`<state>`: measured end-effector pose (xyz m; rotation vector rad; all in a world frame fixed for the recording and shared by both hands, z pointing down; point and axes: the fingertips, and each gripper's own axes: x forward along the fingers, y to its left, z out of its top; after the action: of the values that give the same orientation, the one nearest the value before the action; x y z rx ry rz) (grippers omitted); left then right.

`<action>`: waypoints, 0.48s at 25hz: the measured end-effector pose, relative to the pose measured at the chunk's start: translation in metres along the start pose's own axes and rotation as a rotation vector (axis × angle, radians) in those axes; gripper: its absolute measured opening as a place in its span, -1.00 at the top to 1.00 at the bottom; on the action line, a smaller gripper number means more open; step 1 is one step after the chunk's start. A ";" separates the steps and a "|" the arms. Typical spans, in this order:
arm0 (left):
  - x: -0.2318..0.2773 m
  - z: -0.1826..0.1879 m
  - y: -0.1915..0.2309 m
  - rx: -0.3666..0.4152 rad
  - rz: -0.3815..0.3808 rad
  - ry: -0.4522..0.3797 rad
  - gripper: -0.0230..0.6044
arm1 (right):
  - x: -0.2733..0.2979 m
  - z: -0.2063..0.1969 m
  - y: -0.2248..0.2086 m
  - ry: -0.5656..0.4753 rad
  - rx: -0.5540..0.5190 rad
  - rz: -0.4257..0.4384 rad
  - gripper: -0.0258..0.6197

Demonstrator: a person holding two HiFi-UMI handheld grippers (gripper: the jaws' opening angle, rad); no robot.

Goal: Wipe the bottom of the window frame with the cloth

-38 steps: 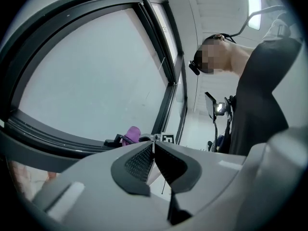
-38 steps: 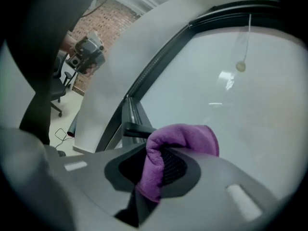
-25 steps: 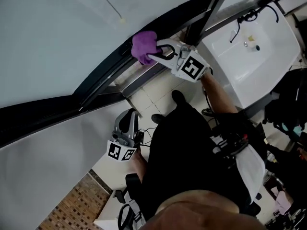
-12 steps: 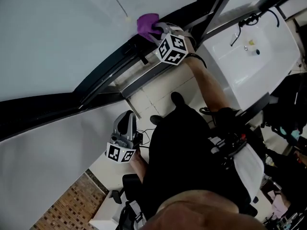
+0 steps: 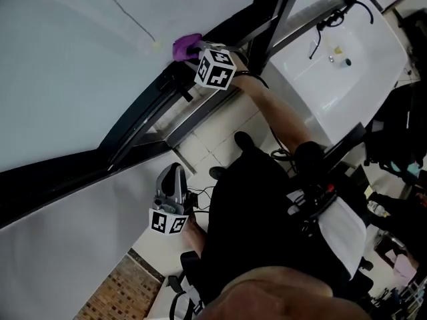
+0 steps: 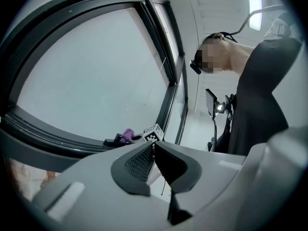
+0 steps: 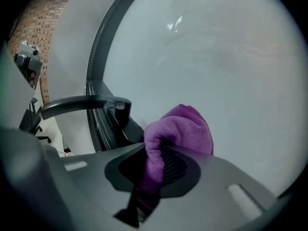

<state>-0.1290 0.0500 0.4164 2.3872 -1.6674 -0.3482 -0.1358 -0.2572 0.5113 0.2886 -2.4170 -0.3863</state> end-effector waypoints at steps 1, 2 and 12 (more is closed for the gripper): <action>0.001 -0.001 0.000 -0.002 0.000 0.005 0.91 | -0.001 -0.002 -0.001 0.006 -0.010 -0.001 0.73; 0.003 -0.002 -0.001 -0.002 -0.002 0.010 0.91 | -0.003 -0.006 -0.004 0.015 -0.017 -0.008 0.73; 0.022 -0.004 -0.006 -0.001 -0.038 0.029 0.91 | -0.064 -0.131 -0.147 0.252 0.065 -0.311 0.73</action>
<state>-0.1151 0.0315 0.4172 2.4146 -1.6112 -0.3188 0.0125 -0.4007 0.5193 0.7039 -2.1414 -0.3830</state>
